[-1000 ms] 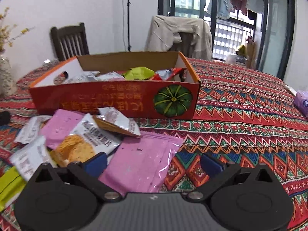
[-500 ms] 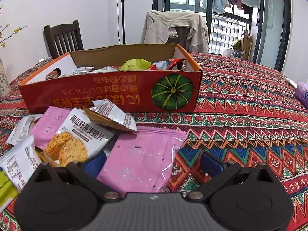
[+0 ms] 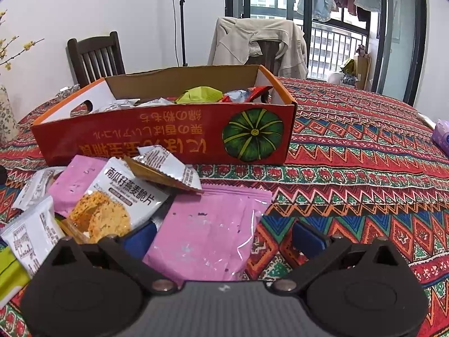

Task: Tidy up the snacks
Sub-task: 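Grasp the pink packet with the right gripper, then grasp the yellow-green bar with the left gripper while the right gripper holds the pink packet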

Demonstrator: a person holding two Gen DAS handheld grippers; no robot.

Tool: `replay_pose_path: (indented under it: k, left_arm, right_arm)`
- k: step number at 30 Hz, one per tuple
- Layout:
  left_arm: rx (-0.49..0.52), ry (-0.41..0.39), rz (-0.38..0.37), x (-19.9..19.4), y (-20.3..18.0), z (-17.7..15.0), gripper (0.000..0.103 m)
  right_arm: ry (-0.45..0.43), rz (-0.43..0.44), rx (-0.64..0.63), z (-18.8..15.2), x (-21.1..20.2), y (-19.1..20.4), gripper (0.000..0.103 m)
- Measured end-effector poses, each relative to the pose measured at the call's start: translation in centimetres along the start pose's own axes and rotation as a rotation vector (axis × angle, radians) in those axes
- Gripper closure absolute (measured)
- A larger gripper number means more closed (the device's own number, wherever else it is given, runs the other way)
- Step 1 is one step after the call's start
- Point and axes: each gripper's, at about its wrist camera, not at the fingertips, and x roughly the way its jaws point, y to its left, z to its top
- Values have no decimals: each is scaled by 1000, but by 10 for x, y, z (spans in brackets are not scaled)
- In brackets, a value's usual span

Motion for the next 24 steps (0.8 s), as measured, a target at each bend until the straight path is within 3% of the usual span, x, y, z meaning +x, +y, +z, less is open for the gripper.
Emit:
replay_pose_path:
  k: [5, 8, 14, 21, 24]
  left_arm:
    - [1, -2, -2, 0, 0, -1, 0]
    - [0, 0, -5, 0, 0, -1, 0]
    - [6, 3, -3, 0, -2, -1, 0]
    - [14, 11, 19, 1, -3, -2, 0]
    - [16, 15, 31, 1, -3, -1, 0]
  right_arm:
    - [-24, -3, 1, -2, -6, -1, 20]
    - [-39, 11, -13, -6, -14, -3, 42]
    - [-53, -2, -17, -15, -30, -16, 44]
    - [-172, -67, -3, -17, -47, -35, 44]
    - [-177, -59, 13, -19, -47, -40, 44]
